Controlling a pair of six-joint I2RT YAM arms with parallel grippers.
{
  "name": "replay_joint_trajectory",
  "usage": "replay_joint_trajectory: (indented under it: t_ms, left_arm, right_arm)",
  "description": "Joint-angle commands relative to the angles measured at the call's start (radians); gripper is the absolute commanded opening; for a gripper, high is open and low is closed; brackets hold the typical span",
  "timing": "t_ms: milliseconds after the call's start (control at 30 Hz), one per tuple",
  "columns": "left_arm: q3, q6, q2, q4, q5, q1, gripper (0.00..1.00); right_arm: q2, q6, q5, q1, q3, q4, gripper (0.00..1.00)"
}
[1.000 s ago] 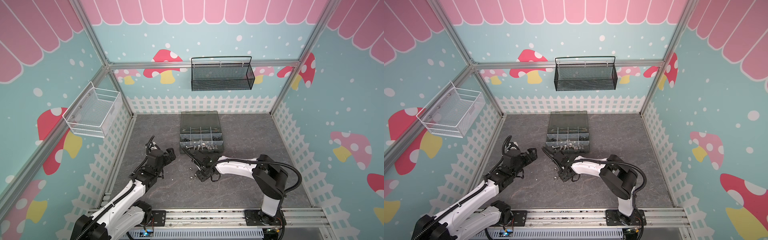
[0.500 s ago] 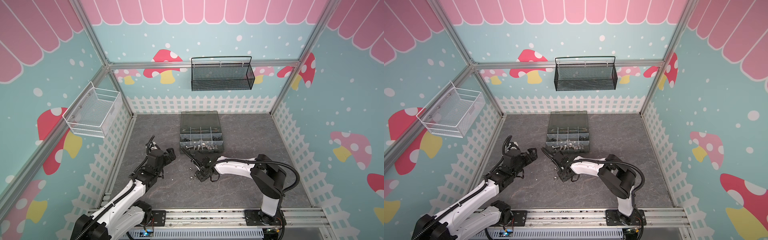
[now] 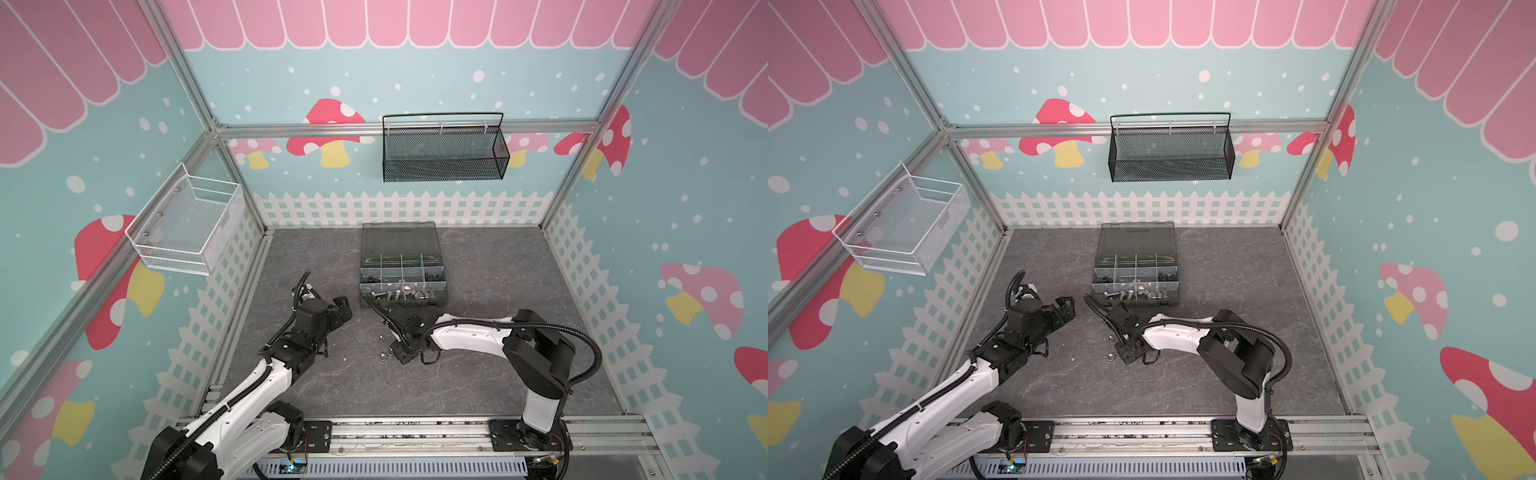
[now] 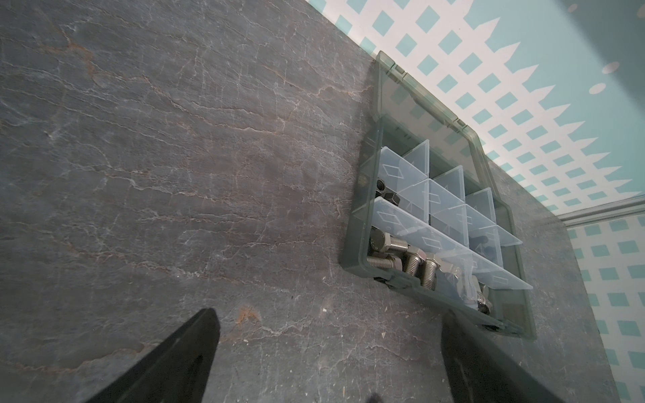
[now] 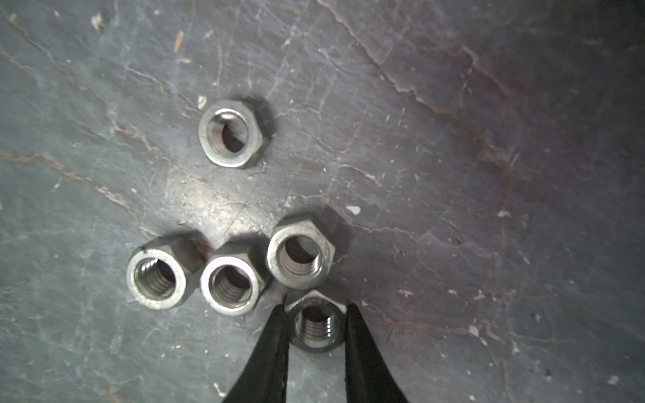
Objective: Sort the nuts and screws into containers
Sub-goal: 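Lower the right gripper and close it on a silver hex nut, then carry the silver hex nut with the right gripper over the black-nut compartment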
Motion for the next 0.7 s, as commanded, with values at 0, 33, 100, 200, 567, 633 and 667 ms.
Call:
replay_joint_trajectory:
  t_ms: [0,33,100,200,567,633,667]
  left_arm:
    - [0.003,-0.029,0.010,0.010,0.011,0.003,1.00]
    - [0.003,-0.029,0.012,0.010,0.012,0.003,1.00]
    - [0.004,-0.029,0.014,0.011,0.014,0.002,1.00]
    - [0.004,-0.030,0.017,0.009,0.018,0.004,1.00]
    - [0.000,-0.031,0.004,0.005,0.008,0.004,1.00]
    - [-0.002,-0.030,0.004,0.006,0.007,0.003,1.00]
    - [-0.001,-0.031,0.004,0.006,0.006,0.003,1.00]
  right_arm:
    - [-0.026,0.015,0.016,0.006,-0.026,-0.013,0.00]
    - [-0.033,0.015,0.022,0.005,-0.028,-0.013,0.00]
    - [-0.045,0.016,0.029,0.004,-0.029,-0.013,0.00]
    - [-0.066,0.016,0.043,0.001,-0.033,-0.013,0.00]
    - [-0.148,0.013,0.090,-0.050,-0.042,-0.013,0.00]
    - [-0.163,0.009,0.100,-0.066,-0.036,-0.009,0.00]
    - [-0.169,0.008,0.103,-0.074,-0.033,-0.007,0.00]
